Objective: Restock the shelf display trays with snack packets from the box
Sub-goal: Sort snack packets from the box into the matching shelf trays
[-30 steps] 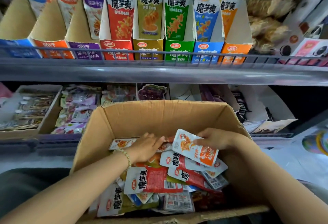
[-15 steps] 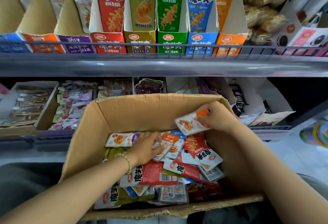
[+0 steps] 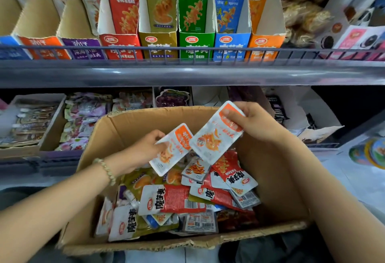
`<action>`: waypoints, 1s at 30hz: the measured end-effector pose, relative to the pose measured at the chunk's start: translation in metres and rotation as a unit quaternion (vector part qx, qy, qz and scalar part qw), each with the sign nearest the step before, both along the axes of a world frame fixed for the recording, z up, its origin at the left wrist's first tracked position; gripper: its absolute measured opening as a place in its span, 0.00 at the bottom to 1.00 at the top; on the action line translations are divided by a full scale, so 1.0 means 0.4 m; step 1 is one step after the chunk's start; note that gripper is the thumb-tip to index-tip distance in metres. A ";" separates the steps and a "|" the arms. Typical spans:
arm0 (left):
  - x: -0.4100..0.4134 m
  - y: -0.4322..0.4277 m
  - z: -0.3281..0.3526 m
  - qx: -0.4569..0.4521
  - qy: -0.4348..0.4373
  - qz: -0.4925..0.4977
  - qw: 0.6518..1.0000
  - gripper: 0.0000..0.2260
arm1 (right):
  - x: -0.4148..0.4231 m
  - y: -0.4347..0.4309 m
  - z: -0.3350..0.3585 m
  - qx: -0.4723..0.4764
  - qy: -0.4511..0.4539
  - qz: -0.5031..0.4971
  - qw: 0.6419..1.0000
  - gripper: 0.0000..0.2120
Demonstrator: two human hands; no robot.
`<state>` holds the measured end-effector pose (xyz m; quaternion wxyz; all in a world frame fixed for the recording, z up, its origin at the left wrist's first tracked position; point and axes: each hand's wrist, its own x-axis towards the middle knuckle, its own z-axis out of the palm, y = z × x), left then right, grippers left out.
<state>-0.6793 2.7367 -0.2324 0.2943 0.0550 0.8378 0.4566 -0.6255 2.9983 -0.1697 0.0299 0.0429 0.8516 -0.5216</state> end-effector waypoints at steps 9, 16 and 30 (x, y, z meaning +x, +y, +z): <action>0.061 -0.012 0.065 0.099 -0.030 0.027 0.994 0.15 | -0.028 -0.157 -0.073 -0.081 0.003 -0.023 0.996 0.14; 0.031 -0.104 0.105 0.208 -0.034 0.167 0.963 0.13 | -0.017 -0.047 -0.291 0.093 -0.383 -0.067 0.917 0.22; 0.030 -0.111 0.146 0.256 -0.031 0.180 0.949 0.16 | -0.025 -0.089 -0.205 -0.195 -0.334 0.047 0.921 0.22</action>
